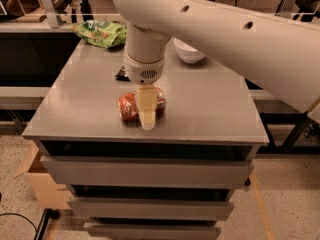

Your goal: Knock coke can over

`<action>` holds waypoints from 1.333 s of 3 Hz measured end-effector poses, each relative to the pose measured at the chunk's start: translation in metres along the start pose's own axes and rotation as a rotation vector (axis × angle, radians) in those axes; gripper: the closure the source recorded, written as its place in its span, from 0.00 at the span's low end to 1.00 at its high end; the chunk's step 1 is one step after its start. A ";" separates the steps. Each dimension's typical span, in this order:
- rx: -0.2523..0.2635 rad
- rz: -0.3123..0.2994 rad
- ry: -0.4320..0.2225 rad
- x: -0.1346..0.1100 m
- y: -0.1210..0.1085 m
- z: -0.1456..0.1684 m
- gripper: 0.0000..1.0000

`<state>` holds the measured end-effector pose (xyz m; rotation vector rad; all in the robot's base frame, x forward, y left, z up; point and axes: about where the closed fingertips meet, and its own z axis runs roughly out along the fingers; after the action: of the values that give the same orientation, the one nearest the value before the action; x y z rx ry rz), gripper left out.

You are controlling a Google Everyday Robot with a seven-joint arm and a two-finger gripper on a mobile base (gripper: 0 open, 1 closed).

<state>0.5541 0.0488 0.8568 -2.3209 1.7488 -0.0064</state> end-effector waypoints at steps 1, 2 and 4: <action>0.028 0.024 0.002 0.008 0.003 -0.006 0.00; 0.076 0.065 0.002 0.025 0.012 -0.025 0.00; 0.184 0.175 -0.011 0.076 0.034 -0.070 0.00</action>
Offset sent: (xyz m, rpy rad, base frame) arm -0.0159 -0.0639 0.0407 0.0561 -0.1124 -0.1403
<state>0.5332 -0.0454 0.9081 -2.0303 1.8554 -0.1188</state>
